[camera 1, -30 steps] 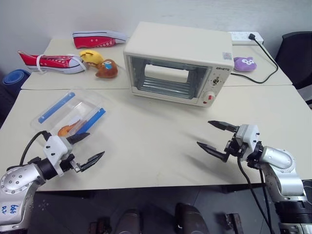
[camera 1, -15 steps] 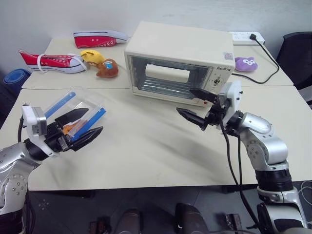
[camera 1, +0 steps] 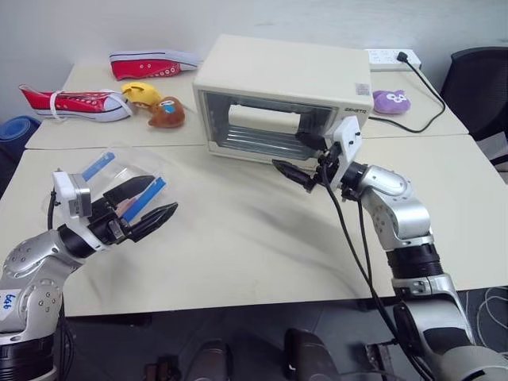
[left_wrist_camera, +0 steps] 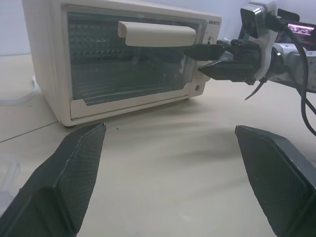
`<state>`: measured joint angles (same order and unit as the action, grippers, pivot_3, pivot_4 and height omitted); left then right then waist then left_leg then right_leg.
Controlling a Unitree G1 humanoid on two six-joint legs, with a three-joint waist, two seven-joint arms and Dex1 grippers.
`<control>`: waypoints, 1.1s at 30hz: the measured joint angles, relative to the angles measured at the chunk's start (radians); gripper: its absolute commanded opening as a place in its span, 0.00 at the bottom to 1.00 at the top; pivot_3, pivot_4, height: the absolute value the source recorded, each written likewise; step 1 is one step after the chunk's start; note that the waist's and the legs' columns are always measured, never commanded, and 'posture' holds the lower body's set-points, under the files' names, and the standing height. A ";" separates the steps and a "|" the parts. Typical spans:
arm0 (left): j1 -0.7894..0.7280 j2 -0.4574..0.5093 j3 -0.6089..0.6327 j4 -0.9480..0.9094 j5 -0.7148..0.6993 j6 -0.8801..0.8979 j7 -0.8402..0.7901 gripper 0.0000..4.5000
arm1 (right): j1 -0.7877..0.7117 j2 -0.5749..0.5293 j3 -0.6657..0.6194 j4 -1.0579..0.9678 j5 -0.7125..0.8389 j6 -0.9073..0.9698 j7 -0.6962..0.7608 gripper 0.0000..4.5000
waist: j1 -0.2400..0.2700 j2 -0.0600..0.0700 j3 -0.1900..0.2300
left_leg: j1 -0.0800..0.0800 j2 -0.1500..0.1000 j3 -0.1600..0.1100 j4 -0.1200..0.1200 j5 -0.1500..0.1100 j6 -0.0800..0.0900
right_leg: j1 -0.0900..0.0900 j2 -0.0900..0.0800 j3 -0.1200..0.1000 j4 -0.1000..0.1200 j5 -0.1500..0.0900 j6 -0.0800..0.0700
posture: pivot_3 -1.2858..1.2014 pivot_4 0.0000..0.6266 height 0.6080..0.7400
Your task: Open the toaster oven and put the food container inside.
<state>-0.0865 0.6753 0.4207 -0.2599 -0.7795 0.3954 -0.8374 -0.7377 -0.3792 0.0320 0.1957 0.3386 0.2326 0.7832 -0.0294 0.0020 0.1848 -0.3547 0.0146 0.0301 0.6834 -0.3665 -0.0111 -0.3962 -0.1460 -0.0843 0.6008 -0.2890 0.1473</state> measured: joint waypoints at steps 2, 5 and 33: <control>-0.003 0.000 0.000 0.000 0.000 0.000 0.005 0.99 | 0.000 0.009 0.000 -0.001 0.000 -0.008 0.007 1.00 | 0.000 0.000 0.000 | 0.000 0.000 0.000 0.000 0.000 0.000 | 0.000 0.000 0.000 0.000 0.000 0.000 | 0.52 0.24 1.00; -0.008 0.000 0.000 0.001 -0.003 0.005 0.007 0.99 | 0.008 0.011 0.001 -0.017 0.000 -0.016 0.015 1.00 | 0.000 0.000 0.000 | 0.000 0.000 0.000 0.000 0.000 0.000 | 0.000 0.000 0.000 0.000 0.000 0.000 | 0.52 0.24 1.00; -0.834 -0.114 -0.230 1.024 0.393 -0.430 -0.103 0.01 | 0.204 -0.043 0.079 -0.176 -0.044 -0.145 0.186 1.00 | -0.001 -0.001 0.000 | 0.000 0.000 0.001 0.000 0.000 0.000 | 0.000 -0.003 -0.018 0.001 0.000 0.000 | 0.52 0.24 1.00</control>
<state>-0.9206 0.5617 0.1904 0.7642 -0.3865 -0.0350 -0.9401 -0.5338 -0.4227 0.1110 0.0199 0.2942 0.0877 0.9688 -0.0304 0.0014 0.1850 -0.3547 0.0143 0.0315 0.6835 -0.3663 -0.0113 -0.3966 -0.1490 -0.1023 0.6019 -0.2887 0.1478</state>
